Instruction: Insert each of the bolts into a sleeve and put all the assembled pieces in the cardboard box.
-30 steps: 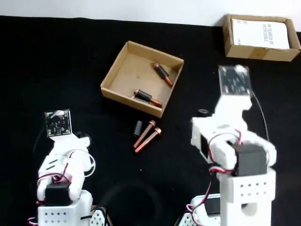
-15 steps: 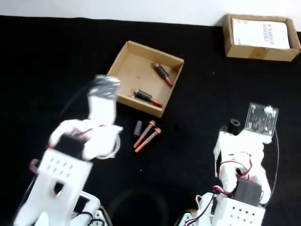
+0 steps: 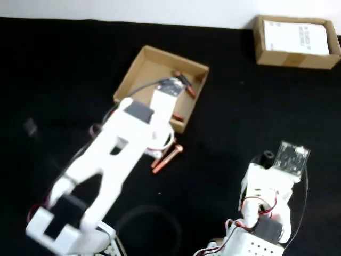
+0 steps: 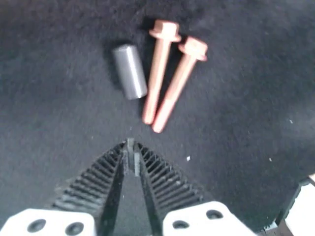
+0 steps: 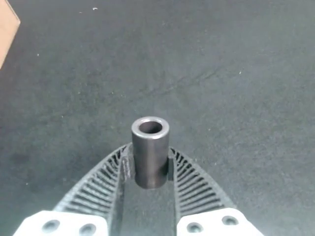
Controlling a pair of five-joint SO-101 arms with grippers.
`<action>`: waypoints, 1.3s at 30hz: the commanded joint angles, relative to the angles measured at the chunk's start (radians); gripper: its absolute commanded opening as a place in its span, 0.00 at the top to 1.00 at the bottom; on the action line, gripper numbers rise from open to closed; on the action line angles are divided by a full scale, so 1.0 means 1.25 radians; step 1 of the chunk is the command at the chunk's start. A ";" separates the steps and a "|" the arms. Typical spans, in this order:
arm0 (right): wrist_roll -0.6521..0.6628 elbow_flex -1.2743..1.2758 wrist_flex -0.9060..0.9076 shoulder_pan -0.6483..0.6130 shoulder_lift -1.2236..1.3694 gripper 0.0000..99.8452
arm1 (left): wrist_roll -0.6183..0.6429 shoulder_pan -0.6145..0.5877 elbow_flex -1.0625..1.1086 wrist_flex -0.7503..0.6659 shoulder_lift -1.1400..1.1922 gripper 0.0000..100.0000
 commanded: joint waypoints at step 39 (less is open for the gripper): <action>0.044 0.023 -0.017 0.015 -0.017 0.99 | -0.064 -0.003 -0.574 0.099 0.590 0.83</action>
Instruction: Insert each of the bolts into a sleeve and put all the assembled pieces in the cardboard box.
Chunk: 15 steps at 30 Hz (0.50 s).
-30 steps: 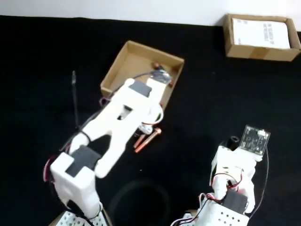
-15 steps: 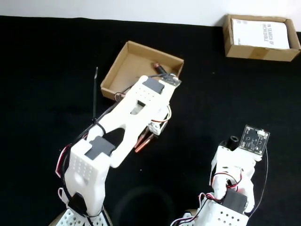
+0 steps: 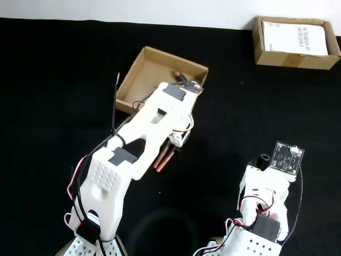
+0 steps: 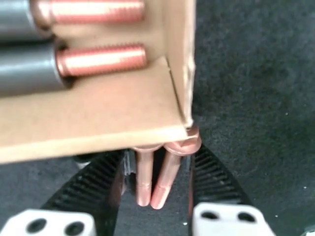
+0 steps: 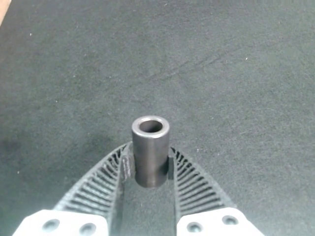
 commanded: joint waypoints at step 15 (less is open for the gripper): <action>0.016 -0.004 -0.013 0.007 -0.013 0.99 | -0.070 -0.009 -0.157 0.176 -0.012 0.87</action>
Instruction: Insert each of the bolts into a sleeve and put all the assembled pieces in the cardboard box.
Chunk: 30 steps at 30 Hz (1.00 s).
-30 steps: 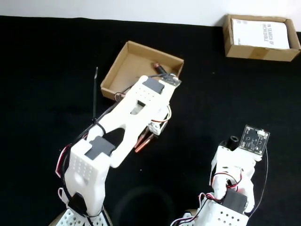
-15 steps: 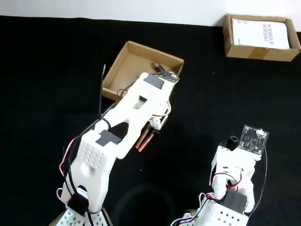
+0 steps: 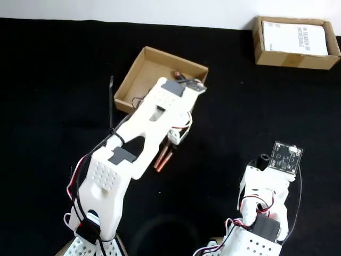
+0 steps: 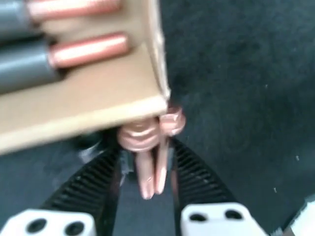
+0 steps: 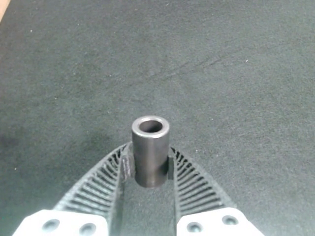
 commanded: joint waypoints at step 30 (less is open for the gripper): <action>0.009 -0.006 -0.012 0.013 -0.014 0.99 | -0.005 -0.071 0.165 -0.178 -0.003 0.88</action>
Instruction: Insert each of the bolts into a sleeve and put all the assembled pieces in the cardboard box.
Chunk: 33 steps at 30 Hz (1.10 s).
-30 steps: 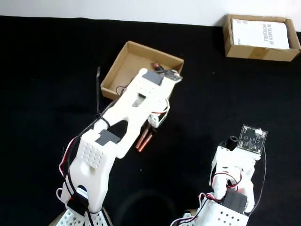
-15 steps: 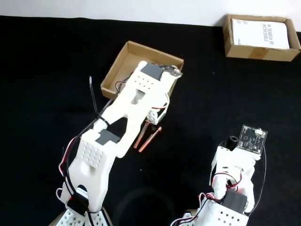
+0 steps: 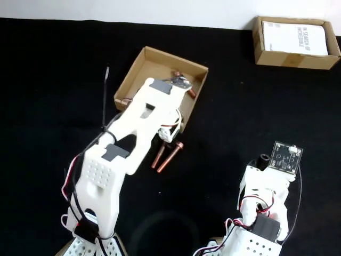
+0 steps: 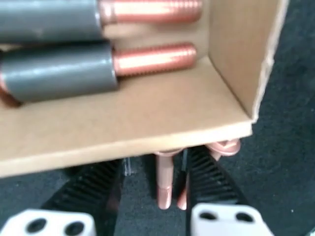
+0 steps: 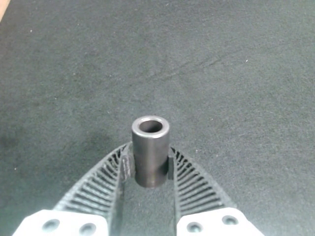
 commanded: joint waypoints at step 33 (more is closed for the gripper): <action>-0.239 -0.110 -0.060 -0.479 -0.014 0.99 | -0.001 -0.001 0.282 -0.032 -0.983 0.99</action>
